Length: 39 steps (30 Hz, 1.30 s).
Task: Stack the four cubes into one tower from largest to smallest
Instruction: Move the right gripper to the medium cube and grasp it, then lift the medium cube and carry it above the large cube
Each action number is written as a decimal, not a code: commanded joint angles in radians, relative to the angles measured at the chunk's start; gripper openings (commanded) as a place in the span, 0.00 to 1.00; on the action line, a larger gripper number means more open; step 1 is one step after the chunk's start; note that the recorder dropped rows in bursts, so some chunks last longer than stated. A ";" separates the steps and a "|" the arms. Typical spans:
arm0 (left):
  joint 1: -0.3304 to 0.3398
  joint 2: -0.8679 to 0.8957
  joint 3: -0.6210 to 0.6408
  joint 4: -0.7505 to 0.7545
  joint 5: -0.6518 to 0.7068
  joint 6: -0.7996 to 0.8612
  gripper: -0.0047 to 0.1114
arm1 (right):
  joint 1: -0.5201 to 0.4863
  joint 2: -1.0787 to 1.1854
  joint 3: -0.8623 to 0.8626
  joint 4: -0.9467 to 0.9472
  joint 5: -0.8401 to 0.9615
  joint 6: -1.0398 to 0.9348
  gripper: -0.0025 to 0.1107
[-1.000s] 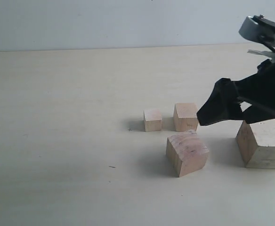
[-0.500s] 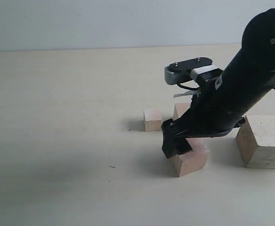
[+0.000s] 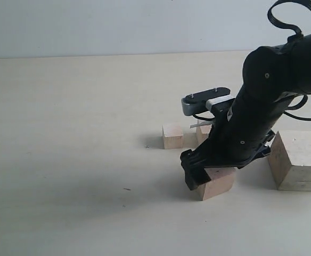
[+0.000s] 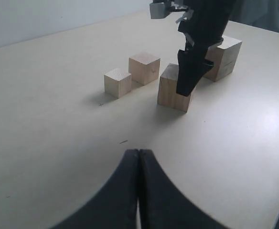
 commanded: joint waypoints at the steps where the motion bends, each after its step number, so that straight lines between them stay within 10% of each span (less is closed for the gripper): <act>1: 0.002 -0.007 0.000 -0.010 -0.011 0.004 0.04 | 0.002 0.014 -0.005 -0.006 -0.038 0.001 0.81; 14: 0.002 -0.007 0.000 -0.010 -0.011 0.004 0.04 | 0.002 -0.014 -0.005 0.010 -0.026 0.053 0.02; 39: 0.002 -0.007 0.000 0.009 -0.013 0.004 0.04 | -0.028 -0.568 -0.003 -0.506 0.337 0.521 0.02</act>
